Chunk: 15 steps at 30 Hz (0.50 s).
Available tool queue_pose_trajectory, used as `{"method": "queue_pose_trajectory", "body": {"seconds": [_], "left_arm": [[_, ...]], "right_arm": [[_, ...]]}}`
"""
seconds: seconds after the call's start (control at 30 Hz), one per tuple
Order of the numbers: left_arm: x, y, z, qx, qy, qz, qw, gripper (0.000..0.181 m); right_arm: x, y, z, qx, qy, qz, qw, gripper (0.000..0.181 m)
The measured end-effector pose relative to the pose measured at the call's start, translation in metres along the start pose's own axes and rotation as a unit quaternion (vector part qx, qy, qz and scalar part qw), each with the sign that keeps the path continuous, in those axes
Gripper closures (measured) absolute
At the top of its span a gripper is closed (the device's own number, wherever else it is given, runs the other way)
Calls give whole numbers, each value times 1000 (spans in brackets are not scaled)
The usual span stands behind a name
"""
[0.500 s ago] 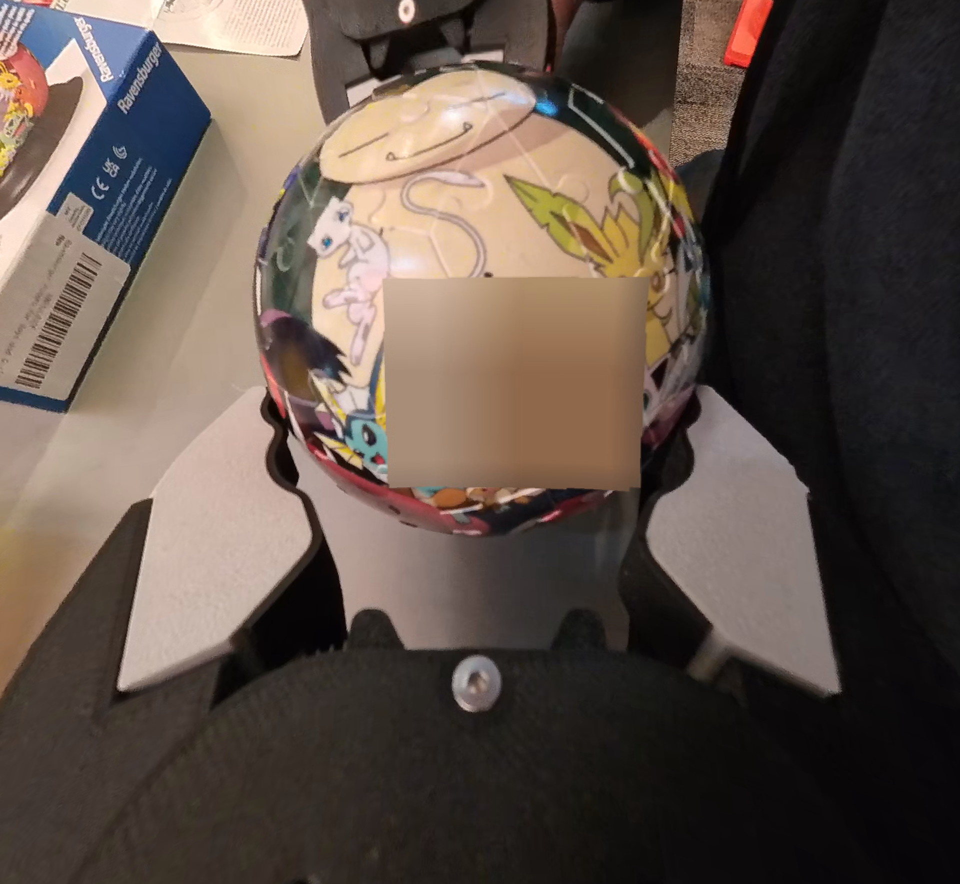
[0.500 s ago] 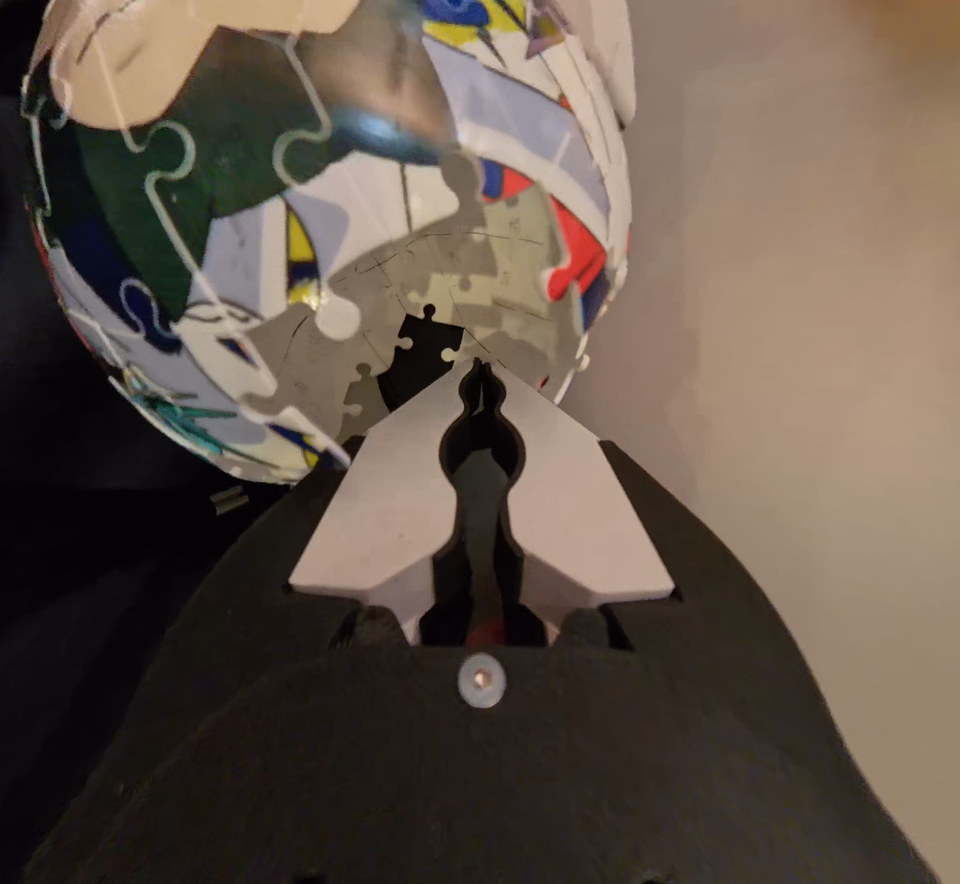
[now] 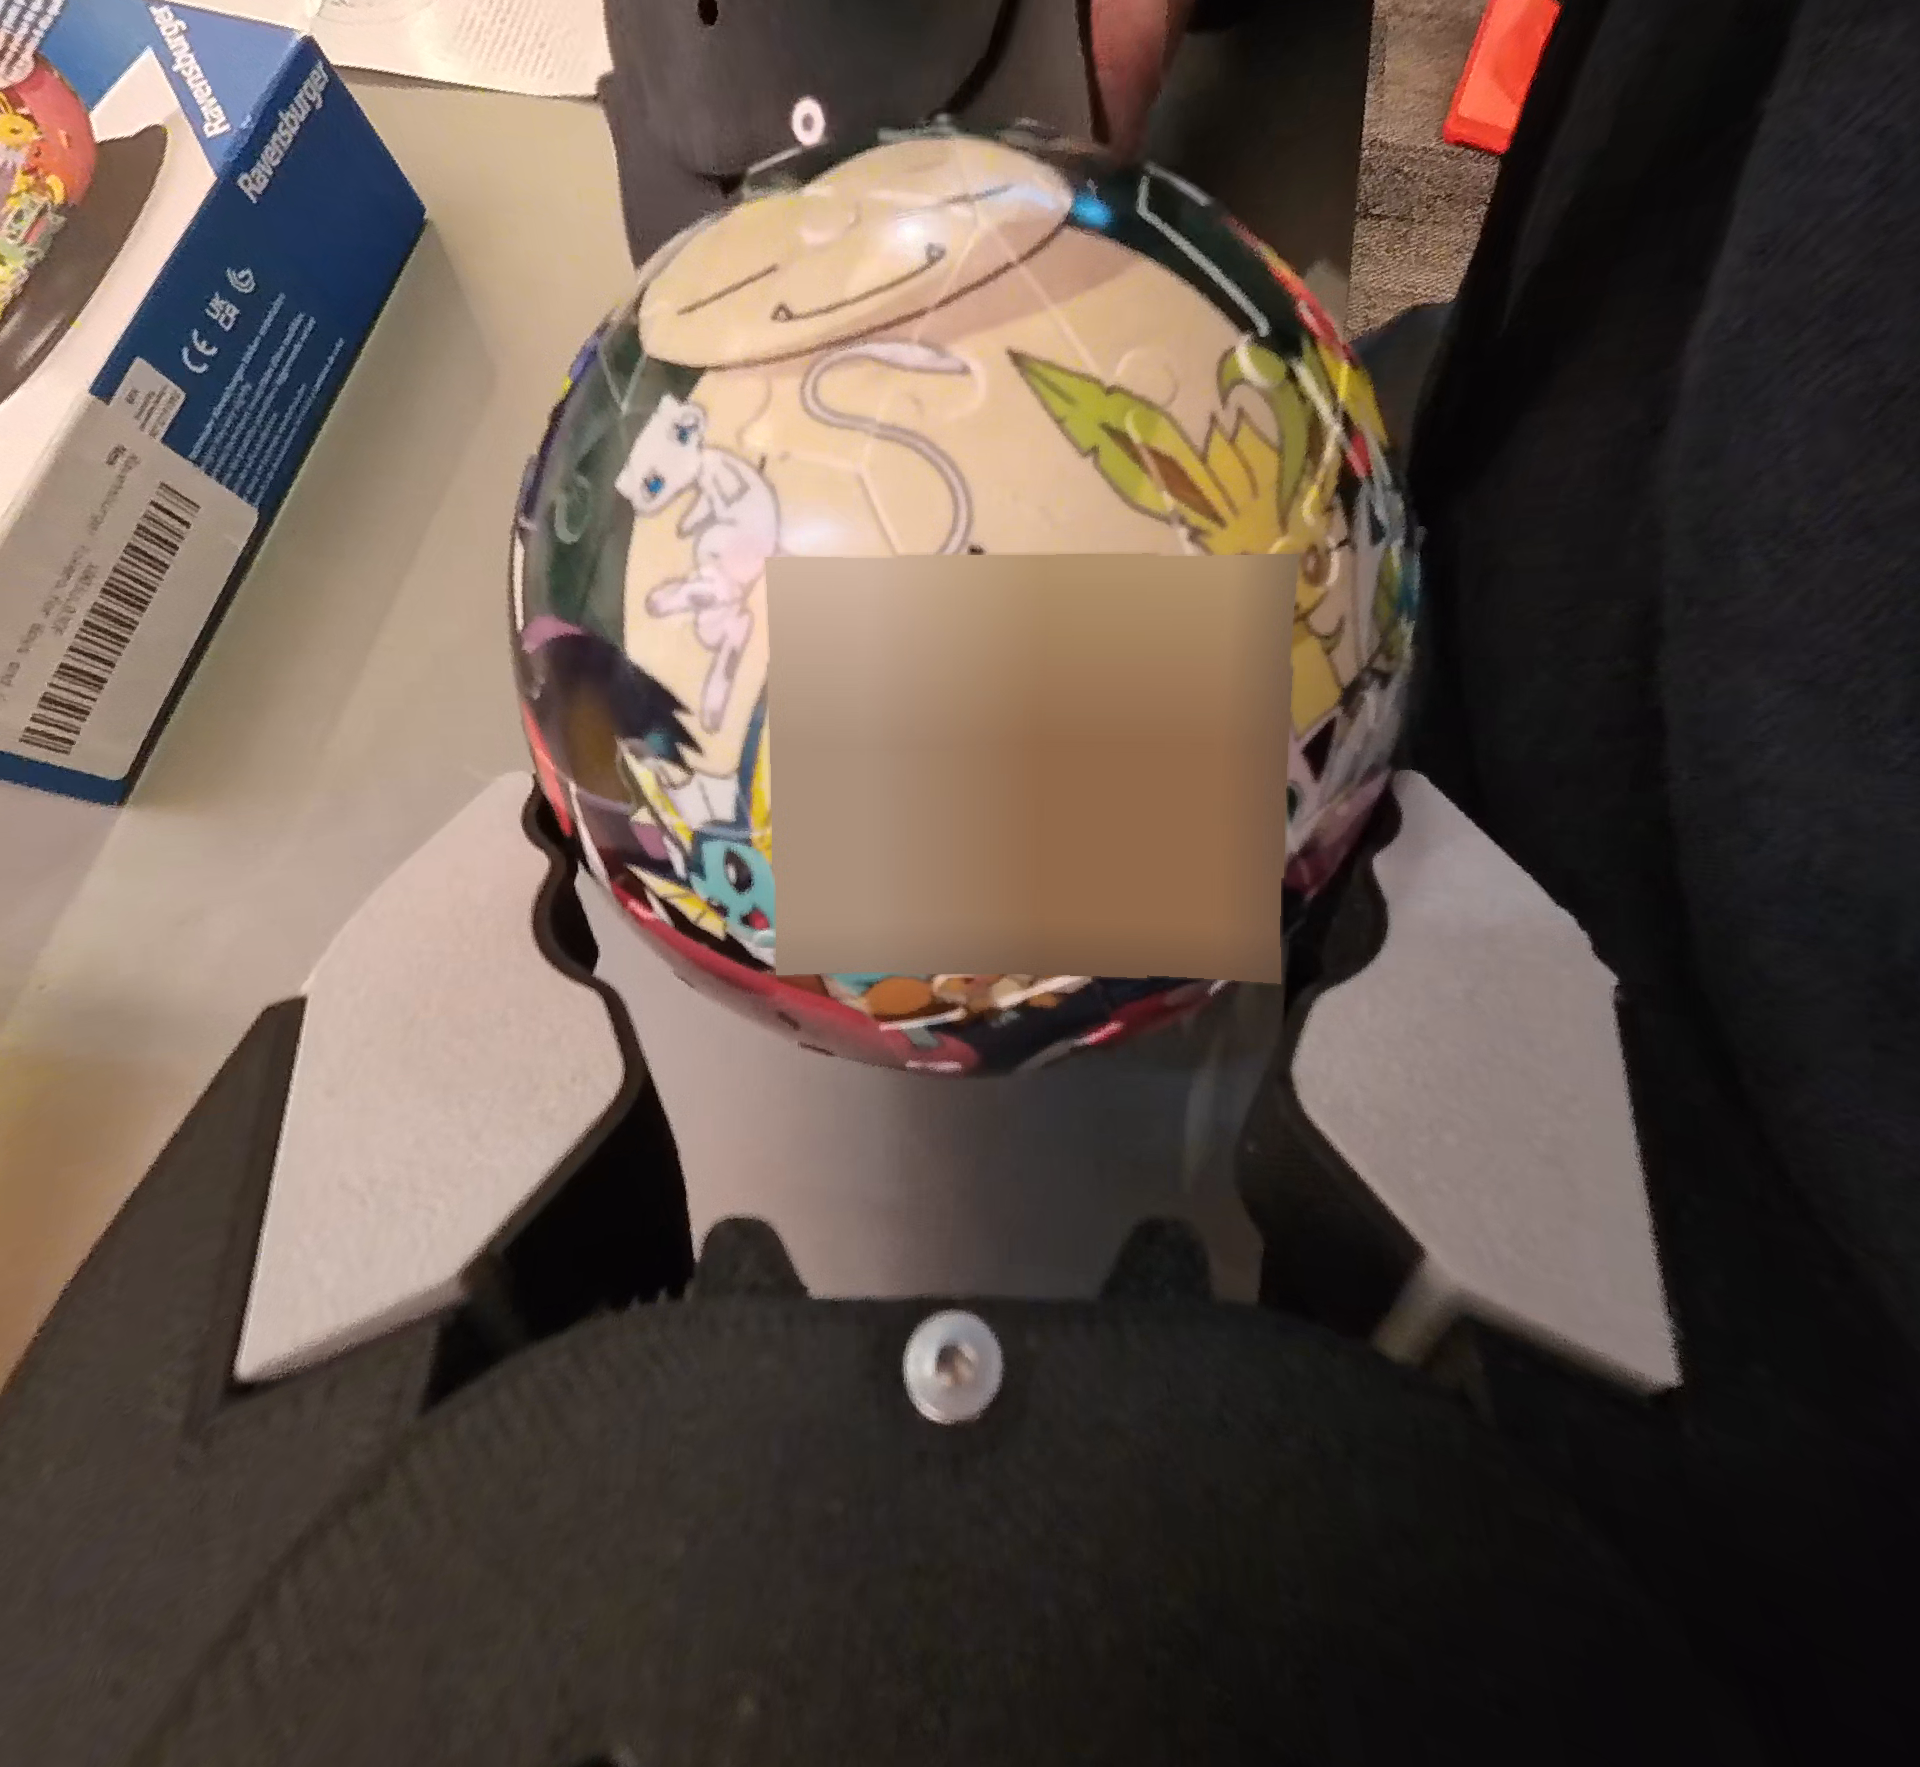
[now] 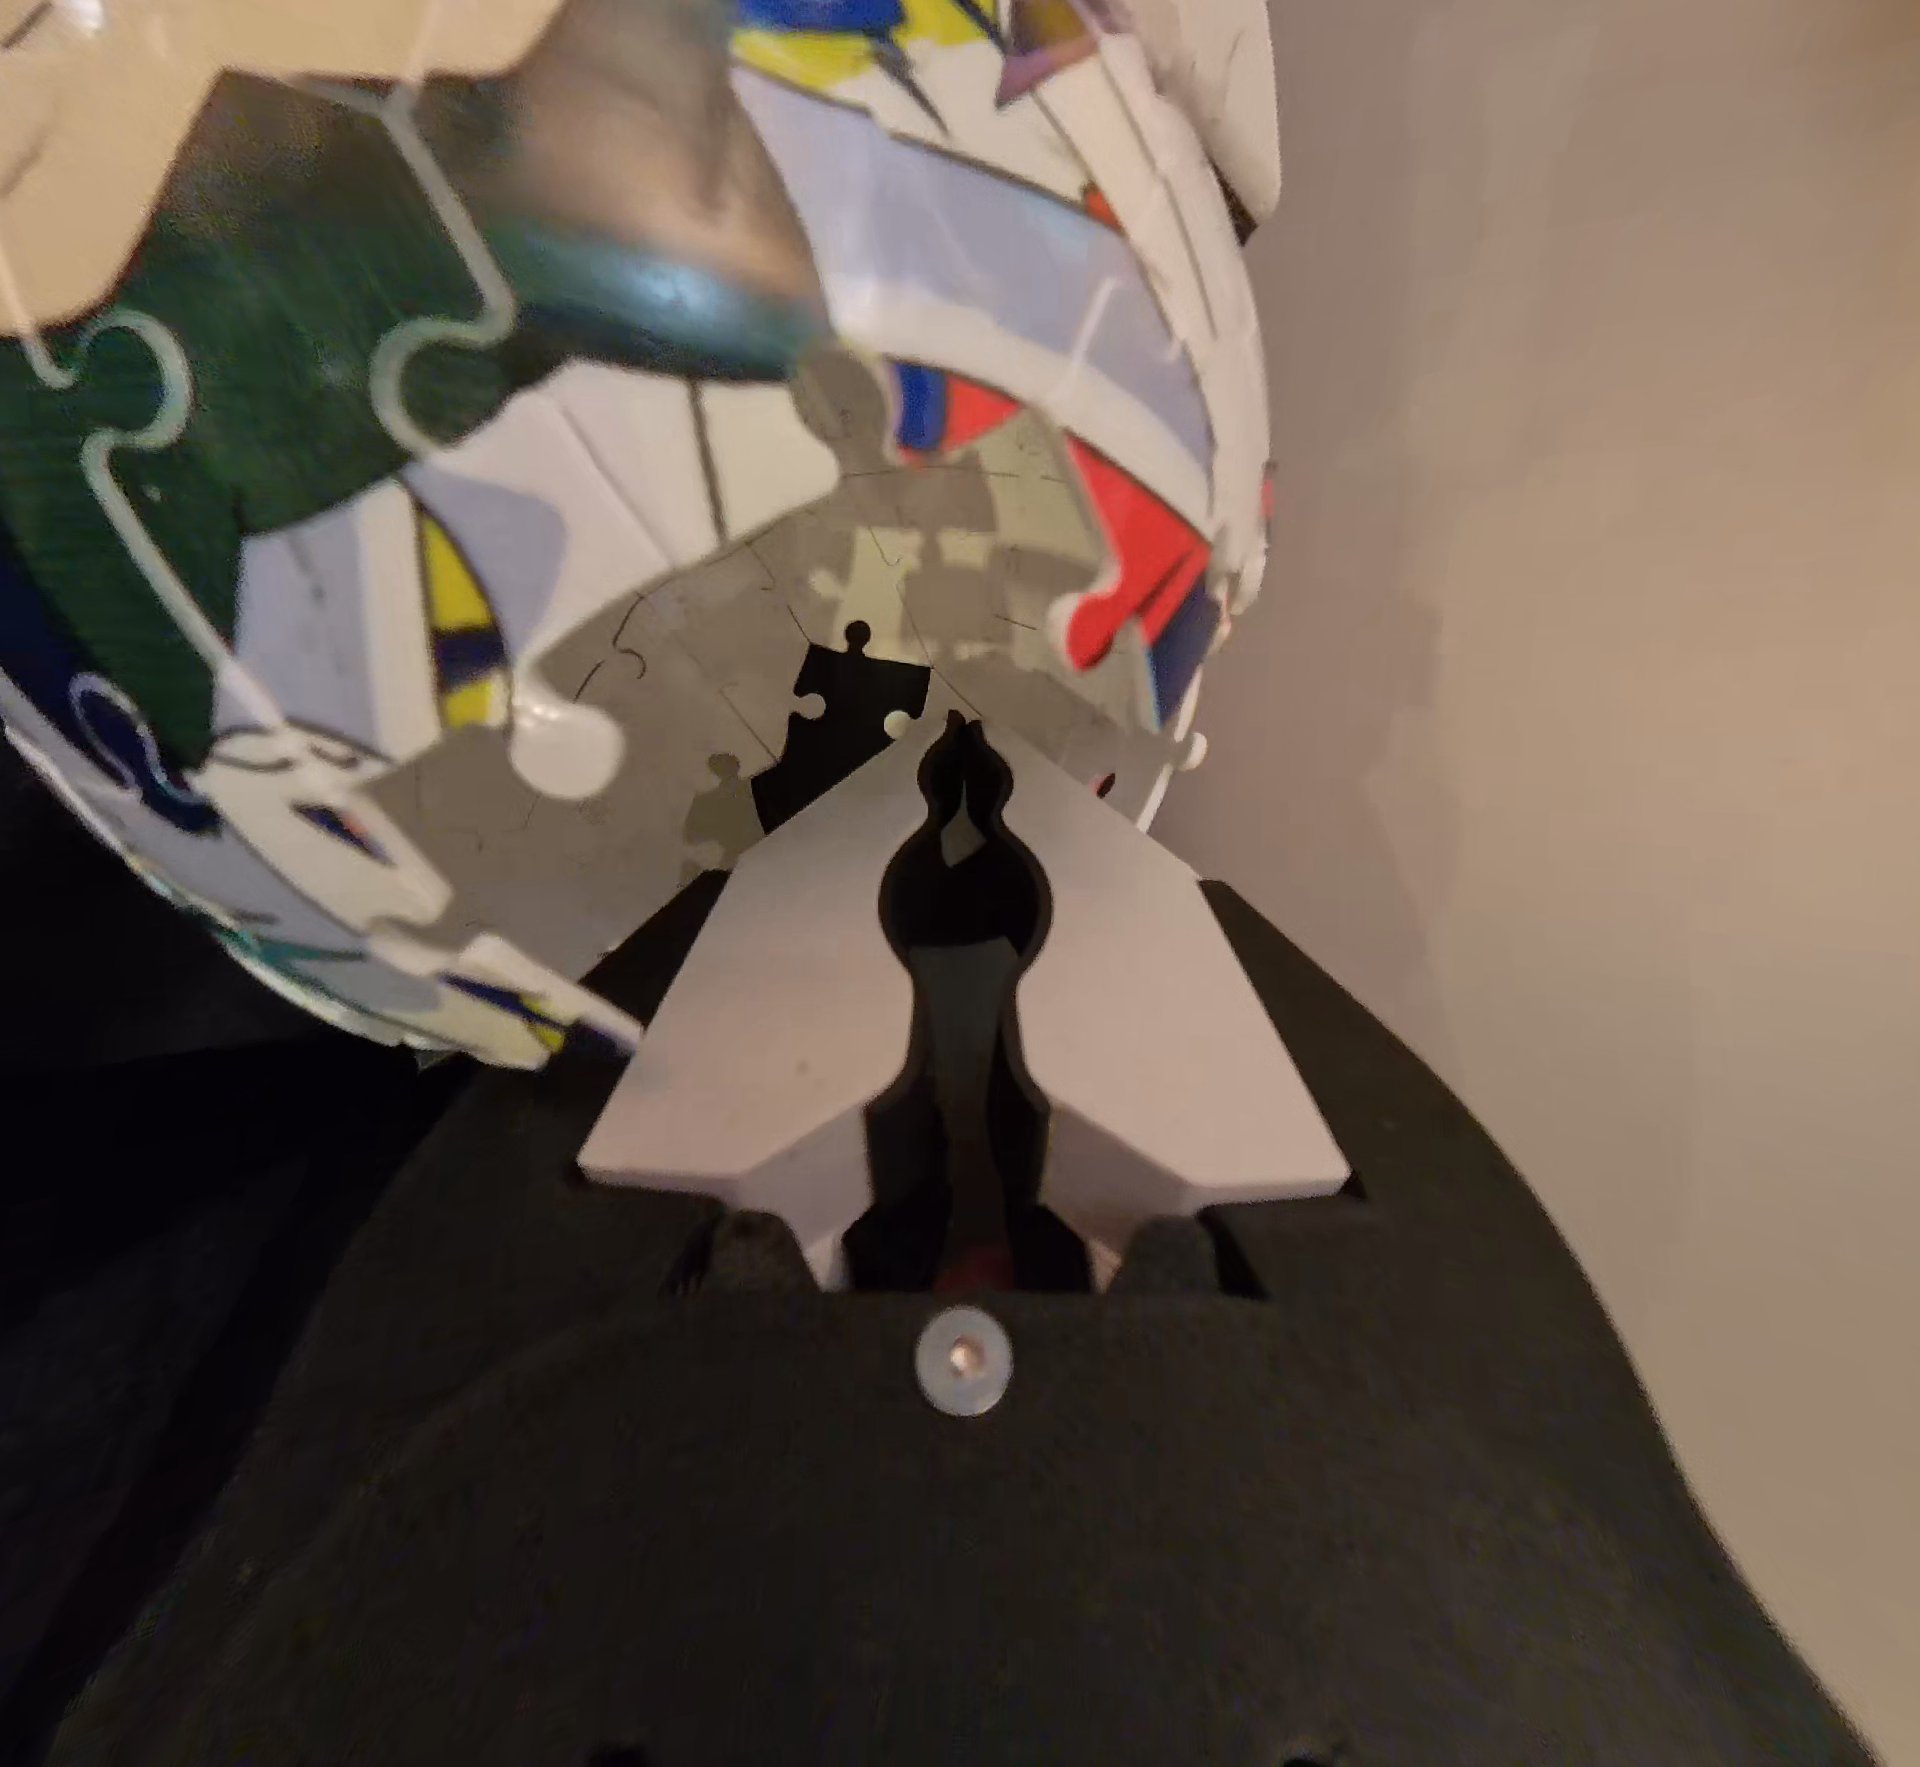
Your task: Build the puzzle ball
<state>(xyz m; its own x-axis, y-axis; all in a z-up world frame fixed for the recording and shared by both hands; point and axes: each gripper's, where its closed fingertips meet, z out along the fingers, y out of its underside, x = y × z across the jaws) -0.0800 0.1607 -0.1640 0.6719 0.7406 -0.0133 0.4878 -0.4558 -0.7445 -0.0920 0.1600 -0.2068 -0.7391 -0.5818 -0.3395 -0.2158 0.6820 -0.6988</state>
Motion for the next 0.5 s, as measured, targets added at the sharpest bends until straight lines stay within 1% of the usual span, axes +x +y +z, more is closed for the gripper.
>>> {"method": "queue_pose_trajectory", "body": {"seconds": [0.13, 0.23, 0.3, 0.37, 0.43, 0.5], "left_arm": [[-1, 0, 0, 2, -1, -1, 1000, 44], [-2, 1, 0, 0, -1, -1, 1000, 44], [-2, 1, 0, -2, 0, -1, 1000, 44], [-2, 1, 0, -2, 0, -1, 1000, 44], [-3, 1, 0, -1, 1, -4, 1000, 44], [-3, 1, 0, 1, 1, -5, 1000, 44]], "right_arm": [[0, -4, -8, 23, -22, 23, 999, 181], [0, -5, -14, 30, -23, 18, 999, 181], [-2, -8, -25, 47, -36, 11, 998, 181], [4, -7, -38, 52, -15, 5, 999, 181], [7, -10, -51, 74, -11, 20, 997, 181], [12, -8, -60, 79, 9, 29, 996, 179]]}}
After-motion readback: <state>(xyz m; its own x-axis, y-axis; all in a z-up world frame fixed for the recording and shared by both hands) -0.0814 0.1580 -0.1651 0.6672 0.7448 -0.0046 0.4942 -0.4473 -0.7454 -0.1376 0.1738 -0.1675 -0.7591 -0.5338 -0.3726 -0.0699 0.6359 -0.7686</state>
